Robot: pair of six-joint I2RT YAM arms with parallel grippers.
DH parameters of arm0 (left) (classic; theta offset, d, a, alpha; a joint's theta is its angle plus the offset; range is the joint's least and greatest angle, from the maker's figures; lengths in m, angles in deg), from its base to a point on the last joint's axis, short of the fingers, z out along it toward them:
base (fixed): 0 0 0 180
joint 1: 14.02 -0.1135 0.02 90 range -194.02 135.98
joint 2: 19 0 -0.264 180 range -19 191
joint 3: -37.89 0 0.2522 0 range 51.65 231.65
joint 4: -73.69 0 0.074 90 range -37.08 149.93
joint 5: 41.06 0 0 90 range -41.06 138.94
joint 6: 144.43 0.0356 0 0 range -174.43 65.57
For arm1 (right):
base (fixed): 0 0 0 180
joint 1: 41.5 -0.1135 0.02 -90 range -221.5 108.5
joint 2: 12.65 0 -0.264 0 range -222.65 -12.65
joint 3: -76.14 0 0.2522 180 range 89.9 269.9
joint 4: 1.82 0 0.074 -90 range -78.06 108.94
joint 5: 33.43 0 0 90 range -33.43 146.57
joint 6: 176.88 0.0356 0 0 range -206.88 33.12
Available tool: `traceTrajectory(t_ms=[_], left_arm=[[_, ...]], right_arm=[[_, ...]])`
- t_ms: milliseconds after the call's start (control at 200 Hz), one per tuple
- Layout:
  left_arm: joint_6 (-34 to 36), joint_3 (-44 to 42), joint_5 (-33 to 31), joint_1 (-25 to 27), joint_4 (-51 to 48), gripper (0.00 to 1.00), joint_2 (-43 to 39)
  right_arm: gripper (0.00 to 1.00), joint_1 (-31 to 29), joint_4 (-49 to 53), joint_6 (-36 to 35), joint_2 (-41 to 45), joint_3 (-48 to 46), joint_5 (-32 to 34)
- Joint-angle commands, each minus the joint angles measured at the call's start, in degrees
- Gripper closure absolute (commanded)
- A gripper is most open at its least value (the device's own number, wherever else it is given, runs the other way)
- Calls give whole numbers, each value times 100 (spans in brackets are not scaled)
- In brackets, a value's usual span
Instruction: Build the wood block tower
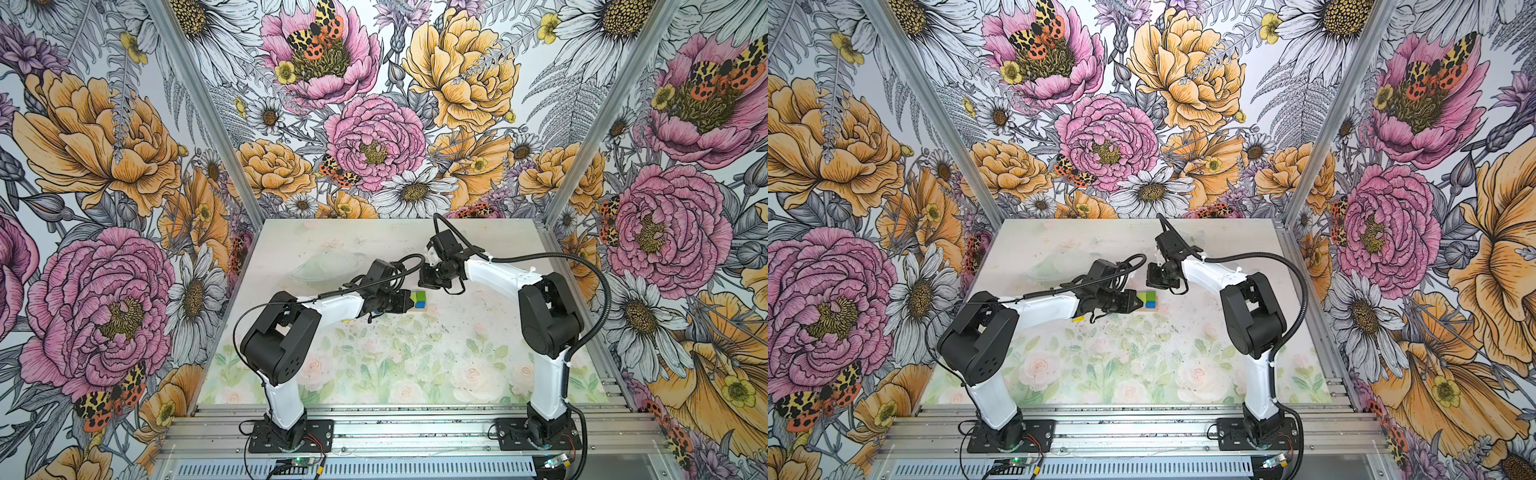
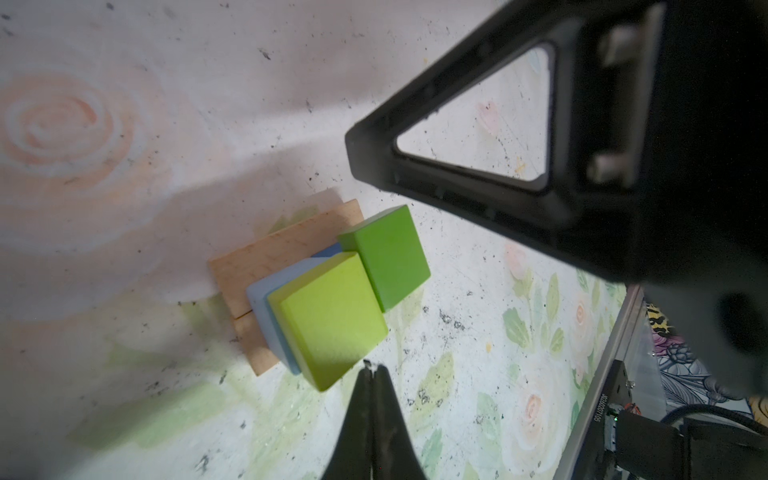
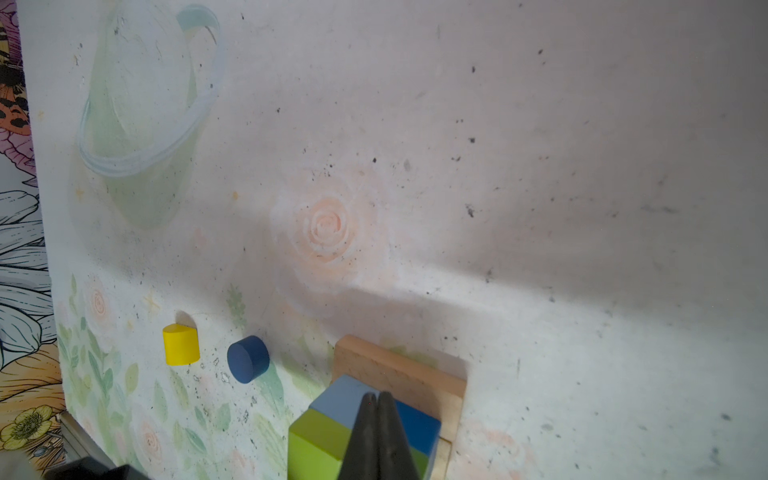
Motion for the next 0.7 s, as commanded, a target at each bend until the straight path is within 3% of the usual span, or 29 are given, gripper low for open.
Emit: traceTrajectory(t_ms=[0,696], left_arm=[[2,123,80,-64,72,100,99],[-9,129,74,-85,56,100,101]], right_arm=[[100,-22,-106,66,119,-65,42],[100,-62,-159,121,156,-191,15]])
